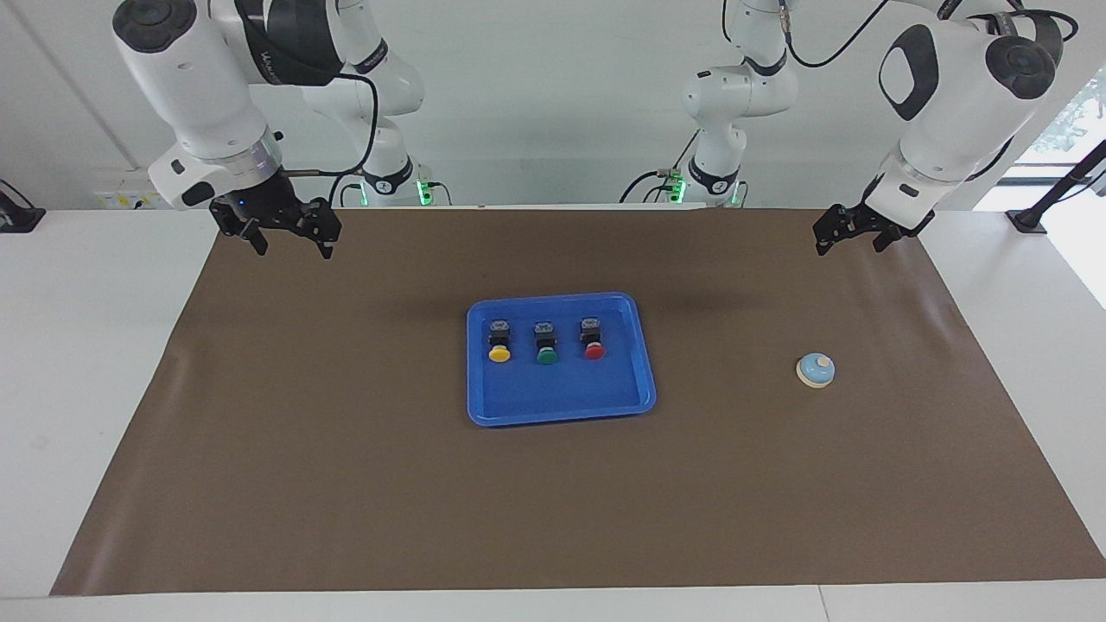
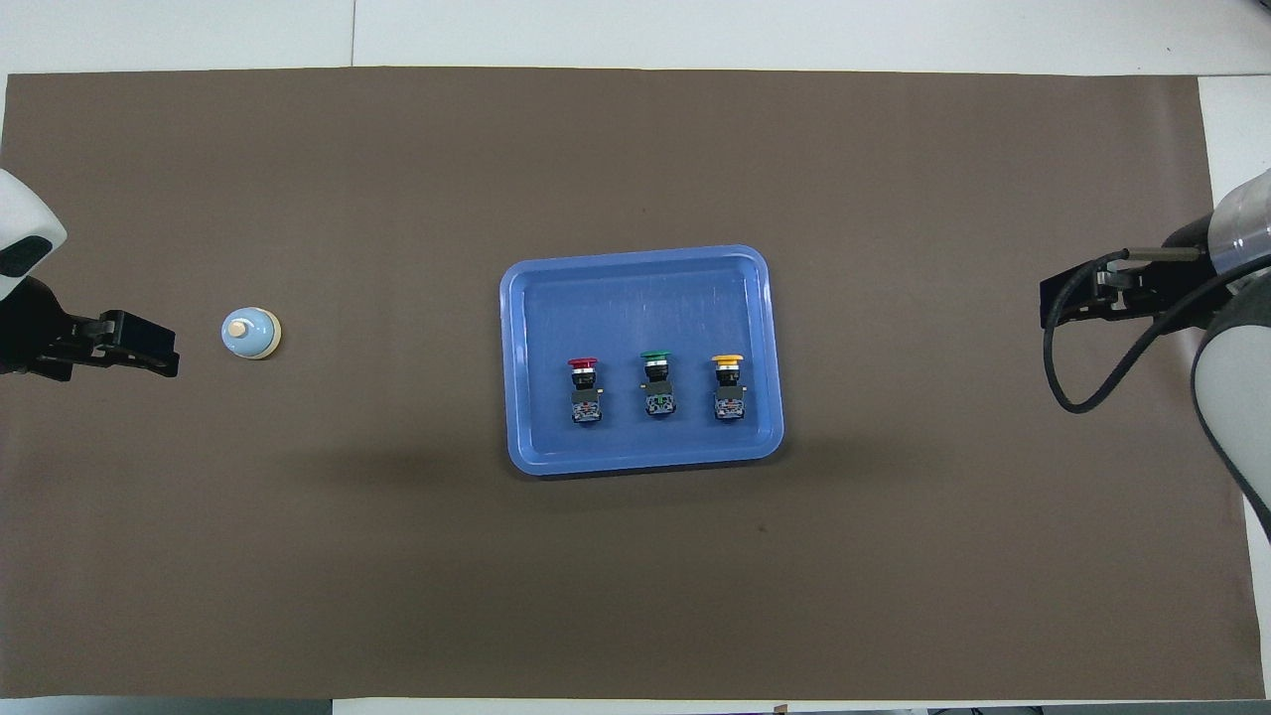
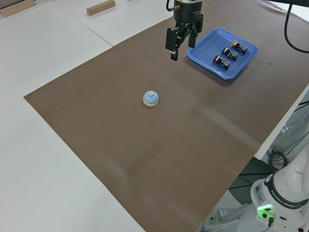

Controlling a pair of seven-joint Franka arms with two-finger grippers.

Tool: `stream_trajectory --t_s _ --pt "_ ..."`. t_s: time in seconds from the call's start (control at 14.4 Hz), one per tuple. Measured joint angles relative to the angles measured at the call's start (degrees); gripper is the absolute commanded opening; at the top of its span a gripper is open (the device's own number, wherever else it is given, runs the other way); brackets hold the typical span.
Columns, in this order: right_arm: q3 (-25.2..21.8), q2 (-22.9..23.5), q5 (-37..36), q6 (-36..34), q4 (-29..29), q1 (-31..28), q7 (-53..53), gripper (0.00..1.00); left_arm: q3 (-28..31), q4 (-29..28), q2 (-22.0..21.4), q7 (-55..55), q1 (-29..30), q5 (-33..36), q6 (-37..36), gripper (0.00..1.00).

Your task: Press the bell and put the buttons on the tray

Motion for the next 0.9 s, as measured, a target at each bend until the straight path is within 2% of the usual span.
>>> stream_trajectory --t_s 0.9 --pt "0.0 0.0 0.0 0.0 0.0 0.0 0.0 1.00 -0.1 1.7 0.0 0.0 -0.2 0.0 2.8 1.00"
